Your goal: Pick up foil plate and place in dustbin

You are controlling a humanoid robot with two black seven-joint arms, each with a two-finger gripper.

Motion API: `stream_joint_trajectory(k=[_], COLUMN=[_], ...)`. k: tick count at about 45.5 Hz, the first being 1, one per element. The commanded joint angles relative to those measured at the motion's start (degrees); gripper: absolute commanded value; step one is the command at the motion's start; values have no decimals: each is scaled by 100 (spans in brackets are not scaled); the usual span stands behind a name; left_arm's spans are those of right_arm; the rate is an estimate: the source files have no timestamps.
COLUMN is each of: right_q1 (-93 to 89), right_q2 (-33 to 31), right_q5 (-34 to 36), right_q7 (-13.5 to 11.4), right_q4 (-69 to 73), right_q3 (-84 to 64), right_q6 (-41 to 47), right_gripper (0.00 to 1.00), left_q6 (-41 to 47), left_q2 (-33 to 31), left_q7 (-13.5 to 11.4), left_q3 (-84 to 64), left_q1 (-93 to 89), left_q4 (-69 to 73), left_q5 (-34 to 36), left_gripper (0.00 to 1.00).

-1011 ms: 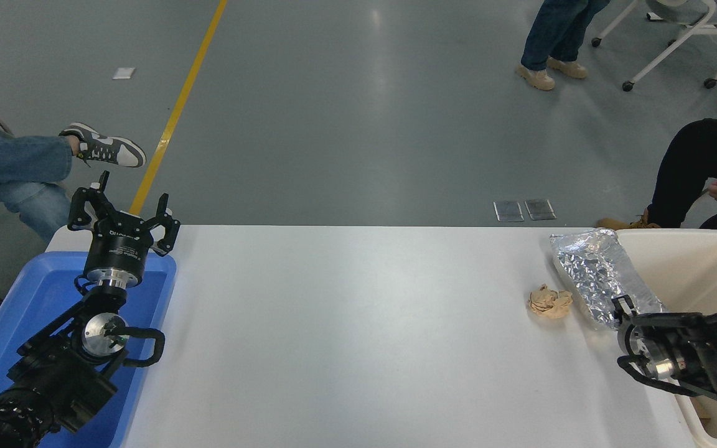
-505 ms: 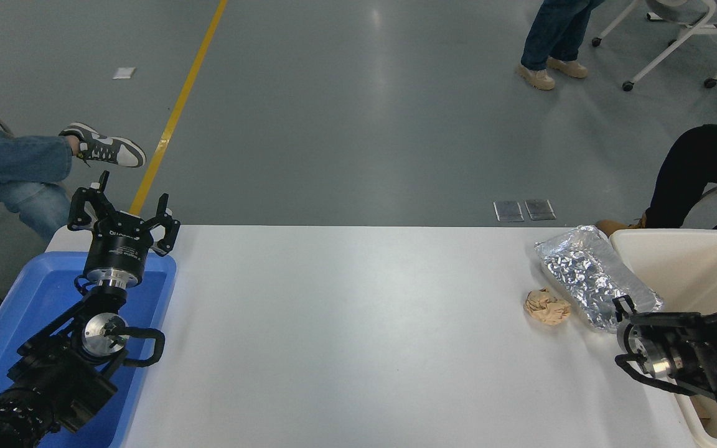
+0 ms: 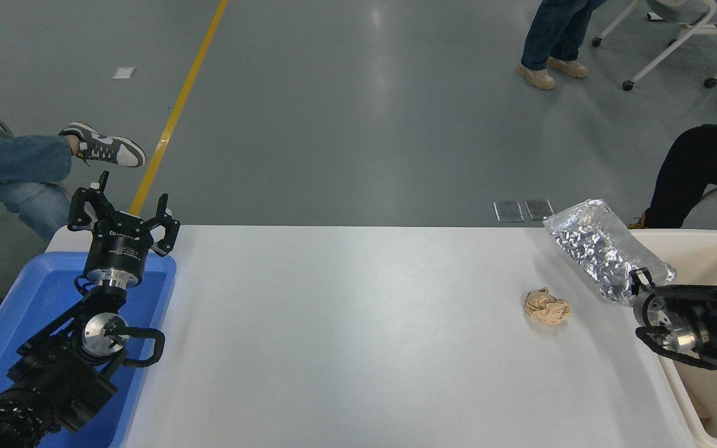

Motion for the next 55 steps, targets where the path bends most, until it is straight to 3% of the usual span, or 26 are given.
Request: stream_joint_trajectory(k=[1, 18, 33, 55], right_q1=[1215, 2719, 3545, 2703], right_q2=[-492, -1010, -1547, -1529], right_q5=[-173, -586, -771, -665], right_q7=[-15, -15, -15, -32], right_q4=[503, 582, 670, -120], right_q3=[-753, -1676, -1843, -1870], right_q6=[720, 1766, 2162, 2030], right_gripper=[0, 0, 0, 0], left_q6=[0, 0, 0, 0], left_q2=[0, 0, 0, 0], left_q7=[0, 0, 0, 0], left_q3=[-3, 6, 6, -3], left_q1=[0, 0, 0, 0], left_q4=[0, 0, 0, 0], left_q5=[-1, -1, -1, -1], left_gripper=[99, 99, 99, 99])
